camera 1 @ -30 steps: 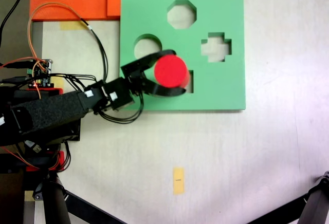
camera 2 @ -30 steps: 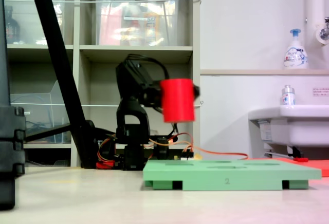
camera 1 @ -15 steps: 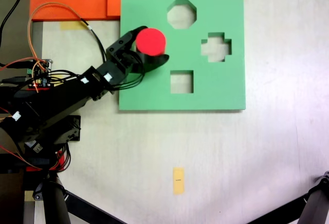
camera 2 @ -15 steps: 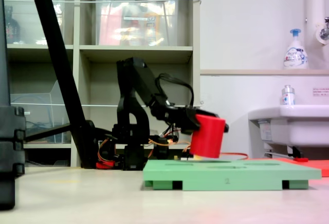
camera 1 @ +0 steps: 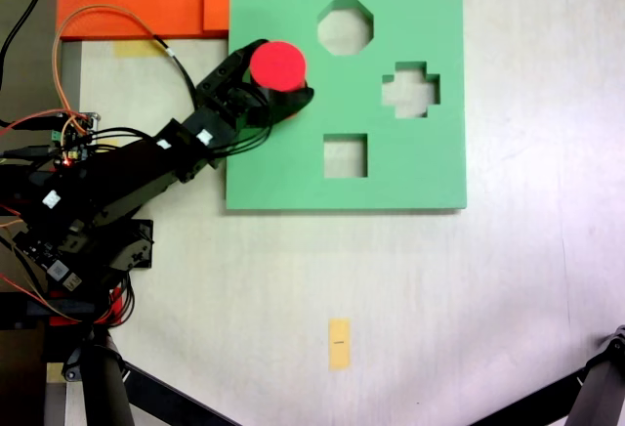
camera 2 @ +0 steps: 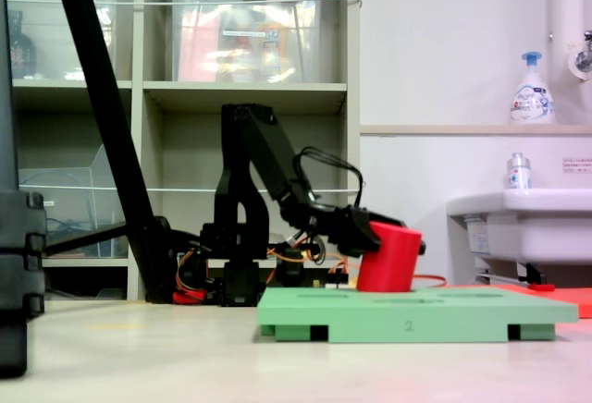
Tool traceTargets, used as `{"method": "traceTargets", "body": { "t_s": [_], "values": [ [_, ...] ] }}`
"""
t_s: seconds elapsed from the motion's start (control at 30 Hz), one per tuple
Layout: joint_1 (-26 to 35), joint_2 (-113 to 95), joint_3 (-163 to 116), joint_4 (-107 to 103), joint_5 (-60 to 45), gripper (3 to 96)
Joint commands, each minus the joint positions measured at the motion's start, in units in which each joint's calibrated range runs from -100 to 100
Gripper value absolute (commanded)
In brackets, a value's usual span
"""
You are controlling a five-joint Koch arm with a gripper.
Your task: Put the cylinder block into the corresponding hole
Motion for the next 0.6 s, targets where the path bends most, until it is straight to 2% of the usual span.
{"method": "traceTargets", "body": {
  "t_s": [0.03, 0.6],
  "values": [
    [0.24, 1.55, 1.79, 6.35, -0.2, 33.0],
    [0.49, 17.19, 2.89, 13.19, -0.24, 37.5]
  ]
}}
